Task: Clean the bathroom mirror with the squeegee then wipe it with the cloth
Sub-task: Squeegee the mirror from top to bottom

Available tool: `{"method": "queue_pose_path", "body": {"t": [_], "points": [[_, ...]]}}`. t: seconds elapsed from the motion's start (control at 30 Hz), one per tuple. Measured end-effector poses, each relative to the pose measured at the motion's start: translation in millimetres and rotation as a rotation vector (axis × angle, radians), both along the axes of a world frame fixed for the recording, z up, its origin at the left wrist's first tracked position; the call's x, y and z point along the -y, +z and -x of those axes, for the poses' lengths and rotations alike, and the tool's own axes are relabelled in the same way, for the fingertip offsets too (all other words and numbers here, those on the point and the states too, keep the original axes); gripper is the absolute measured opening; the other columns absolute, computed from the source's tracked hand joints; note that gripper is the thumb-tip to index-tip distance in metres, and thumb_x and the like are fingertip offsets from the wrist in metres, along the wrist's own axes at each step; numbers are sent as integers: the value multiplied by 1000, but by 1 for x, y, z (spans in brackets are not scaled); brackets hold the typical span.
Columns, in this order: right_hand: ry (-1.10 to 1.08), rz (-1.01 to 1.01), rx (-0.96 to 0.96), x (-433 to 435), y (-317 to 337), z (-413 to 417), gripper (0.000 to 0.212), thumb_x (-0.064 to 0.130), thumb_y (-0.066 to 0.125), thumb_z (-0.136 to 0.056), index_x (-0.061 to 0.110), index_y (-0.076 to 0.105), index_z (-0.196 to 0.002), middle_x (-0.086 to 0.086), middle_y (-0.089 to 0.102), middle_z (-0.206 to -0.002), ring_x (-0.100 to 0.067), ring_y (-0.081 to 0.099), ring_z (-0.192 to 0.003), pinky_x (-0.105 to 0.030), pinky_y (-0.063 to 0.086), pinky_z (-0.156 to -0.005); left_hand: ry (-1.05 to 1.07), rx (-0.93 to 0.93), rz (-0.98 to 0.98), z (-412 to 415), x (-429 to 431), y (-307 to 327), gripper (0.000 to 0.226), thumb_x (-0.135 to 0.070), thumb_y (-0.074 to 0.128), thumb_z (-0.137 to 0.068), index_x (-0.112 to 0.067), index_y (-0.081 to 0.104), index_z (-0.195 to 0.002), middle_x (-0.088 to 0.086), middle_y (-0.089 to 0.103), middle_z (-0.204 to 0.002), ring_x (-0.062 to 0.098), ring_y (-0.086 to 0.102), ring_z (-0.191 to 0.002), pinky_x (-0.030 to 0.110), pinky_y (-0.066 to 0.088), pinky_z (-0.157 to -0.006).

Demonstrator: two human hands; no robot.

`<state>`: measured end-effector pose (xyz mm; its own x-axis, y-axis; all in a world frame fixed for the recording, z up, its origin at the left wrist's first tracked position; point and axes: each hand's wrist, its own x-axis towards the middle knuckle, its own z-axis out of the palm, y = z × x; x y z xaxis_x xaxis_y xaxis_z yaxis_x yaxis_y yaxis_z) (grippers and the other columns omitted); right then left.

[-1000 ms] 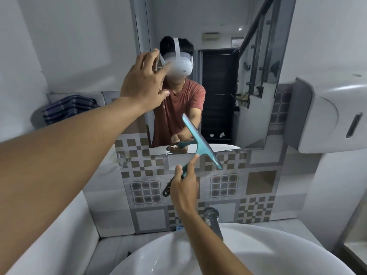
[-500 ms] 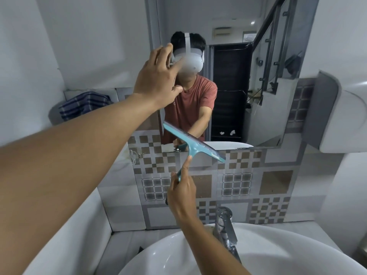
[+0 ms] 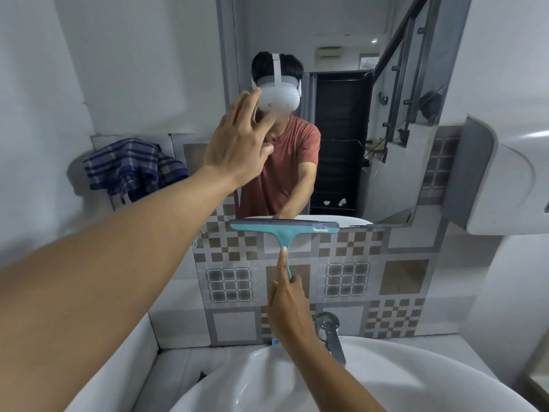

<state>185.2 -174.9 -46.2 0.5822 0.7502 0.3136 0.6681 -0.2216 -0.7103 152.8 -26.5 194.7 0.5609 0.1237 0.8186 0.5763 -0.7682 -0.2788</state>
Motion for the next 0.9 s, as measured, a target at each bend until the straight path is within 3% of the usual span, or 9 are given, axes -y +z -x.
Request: {"method": "queue_pose_path", "body": {"t": [0.13, 0.33, 0.6, 0.73, 0.83, 0.9], "points": [[-12, 83, -1, 6, 0, -4, 86, 4, 35, -104, 45, -29, -146, -10, 44, -111, -17, 46, -64, -35, 54, -70, -13, -47, -5, 0, -3, -11, 75, -37, 71, -87, -19, 37, -152, 21, 28, -159, 39, 25, -147, 49, 31, -118], [-44, 156, 39, 11, -1, -5, 93, -1, 43, -101, 36, -27, -150, -9, 41, -111, -12, 44, -63, -27, 55, -71, -9, -48, 7, 0, -5, -11, 77, -37, 73, -86, -19, 37, -152, 20, 29, -159, 39, 25, -148, 51, 32, -116], [-17, 190, -15, 20, 8, 2, 81, 0, 35, -104, 31, -17, -157, -7, 37, -109, -8, 39, -62, -17, 38, -49, -9, -61, 16, 0, -3, -10, 76, -36, 72, -87, -19, 37, -152, 22, 27, -160, 41, 24, -148, 52, 34, -117], [27, 223, -30, 33, 15, 2, 78, 1, 36, -105, 31, -11, -159, -8, 39, -114, -6, 40, -65, -16, 38, -47, -2, -65, 52, 0, 2, -11, 76, -33, 72, -87, -19, 36, -152, 22, 25, -160, 42, 24, -148, 54, 34, -117], [49, 201, -56, 48, 22, 0, 70, 7, 36, -106, 33, 0, -159, -12, 46, -121, -8, 47, -74, -18, 42, -58, 0, -64, 87, 2, 9, -12, 74, -32, 72, -87, -19, 38, -152, 21, 27, -158, 41, 27, -146, 54, 35, -116], [36, 171, -92, 60, 29, -4, 52, 10, 40, -105, 24, 22, -152, -7, 50, -114, -16, 56, -88, -27, 52, -73, -26, -59, 124, 9, 19, -18, 70, -31, 73, -86, -17, 44, -148, 20, 32, -155, 40, 33, -142, 53, 41, -111]]}}
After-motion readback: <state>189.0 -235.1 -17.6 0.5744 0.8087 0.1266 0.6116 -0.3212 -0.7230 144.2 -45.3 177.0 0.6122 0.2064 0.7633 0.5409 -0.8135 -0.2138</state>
